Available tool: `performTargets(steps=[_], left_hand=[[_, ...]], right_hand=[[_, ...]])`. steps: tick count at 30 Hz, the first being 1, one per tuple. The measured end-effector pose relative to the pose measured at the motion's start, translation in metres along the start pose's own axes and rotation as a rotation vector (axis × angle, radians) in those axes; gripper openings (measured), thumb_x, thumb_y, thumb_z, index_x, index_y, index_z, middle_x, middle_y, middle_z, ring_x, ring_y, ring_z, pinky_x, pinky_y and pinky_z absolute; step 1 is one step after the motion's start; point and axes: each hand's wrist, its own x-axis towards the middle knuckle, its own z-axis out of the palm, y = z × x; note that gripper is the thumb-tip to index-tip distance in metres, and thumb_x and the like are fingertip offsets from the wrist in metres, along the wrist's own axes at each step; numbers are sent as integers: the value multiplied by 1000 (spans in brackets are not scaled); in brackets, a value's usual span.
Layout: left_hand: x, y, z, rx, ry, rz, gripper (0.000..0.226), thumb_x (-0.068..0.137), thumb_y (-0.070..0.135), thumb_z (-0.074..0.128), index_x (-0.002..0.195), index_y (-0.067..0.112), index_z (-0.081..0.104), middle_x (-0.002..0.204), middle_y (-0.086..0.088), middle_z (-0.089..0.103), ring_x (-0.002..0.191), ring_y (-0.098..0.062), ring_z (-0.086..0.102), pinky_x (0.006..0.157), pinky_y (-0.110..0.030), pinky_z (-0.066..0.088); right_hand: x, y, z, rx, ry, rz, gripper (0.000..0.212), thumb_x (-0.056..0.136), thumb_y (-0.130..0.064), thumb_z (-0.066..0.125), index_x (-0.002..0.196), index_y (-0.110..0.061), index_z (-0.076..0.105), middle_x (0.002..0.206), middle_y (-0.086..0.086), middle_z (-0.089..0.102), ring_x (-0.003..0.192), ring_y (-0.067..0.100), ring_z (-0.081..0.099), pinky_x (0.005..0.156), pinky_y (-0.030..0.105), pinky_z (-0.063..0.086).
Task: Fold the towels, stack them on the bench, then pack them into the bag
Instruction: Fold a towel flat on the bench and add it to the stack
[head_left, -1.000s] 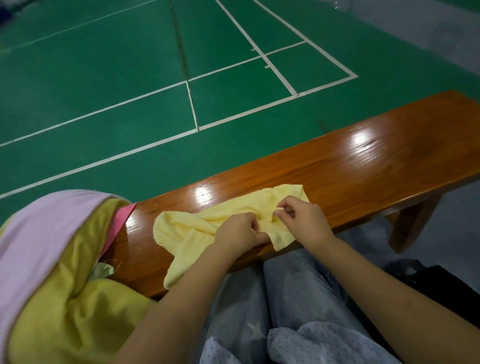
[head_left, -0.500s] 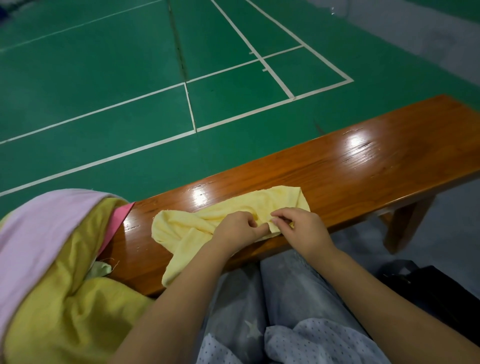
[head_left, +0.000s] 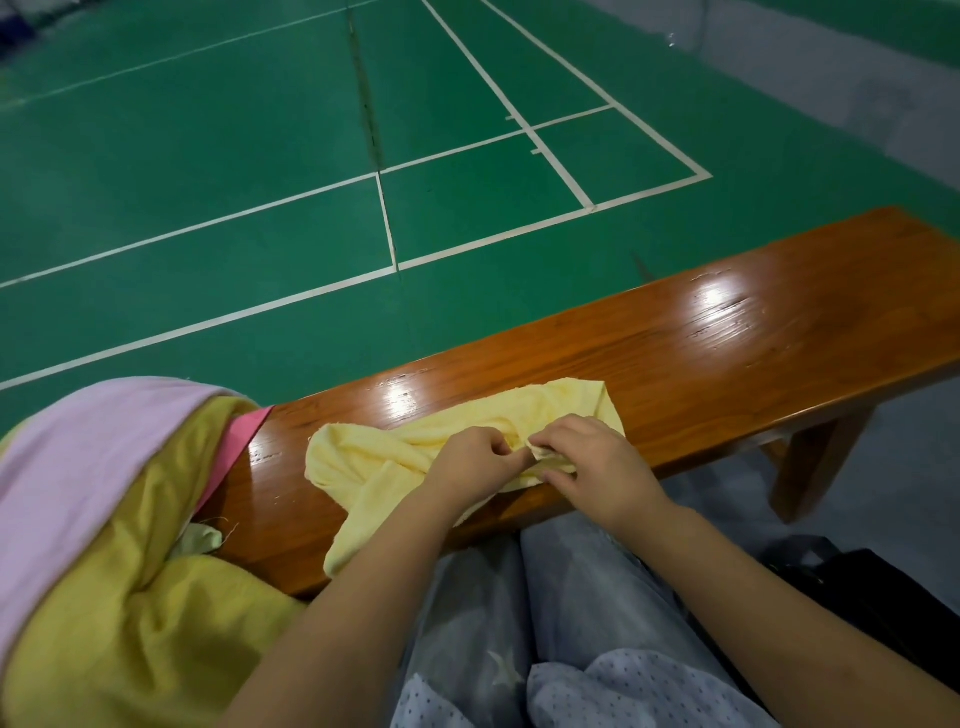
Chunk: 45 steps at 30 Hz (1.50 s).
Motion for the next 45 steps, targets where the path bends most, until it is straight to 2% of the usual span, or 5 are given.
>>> performTargets(steps=[16, 24, 33, 43, 45], left_hand=[[-28, -32, -34, -190, -13, 87, 25, 86, 30, 69, 111, 26, 63, 106, 14, 57, 101, -4, 51, 83, -17, 40], [-33, -53, -126, -266, 459, 96, 10, 95, 17, 58, 87, 22, 55, 83, 10, 57, 80, -9, 52, 63, -14, 37], [-58, -97, -254, -564, 1057, 91, 22, 97, 4, 45, 103, 14, 63, 65, -5, 44, 54, -19, 34, 51, -27, 29], [-78, -130, -294, -952, 1188, -1, 22, 99, 11, 48, 91, 22, 65, 66, -5, 43, 56, -15, 33, 53, -27, 29], [-74, -138, -290, -999, 1152, -76, 21, 99, 8, 47, 105, 13, 66, 65, -6, 42, 55, -16, 33, 54, -28, 30]], right_hand=[[8, 6, -8, 313, 192, 284, 25, 95, -10, 52, 110, -21, 67, 102, -5, 58, 81, 11, 55, 73, 29, 51], [61, -1, -66, 290, 323, 283, 19, 97, -15, 50, 108, -17, 66, 104, -4, 59, 95, 11, 53, 68, 20, 40], [105, -24, -157, 353, 643, 246, 22, 95, -10, 49, 111, -11, 63, 109, 11, 65, 97, 25, 56, 79, 30, 40], [108, -16, -211, 365, 854, 365, 26, 94, -8, 50, 117, -3, 60, 116, 22, 61, 107, 37, 55, 89, 38, 42], [106, -18, -207, 407, 808, 392, 25, 91, -10, 55, 115, -5, 62, 111, 18, 63, 102, 34, 57, 87, 36, 43]])
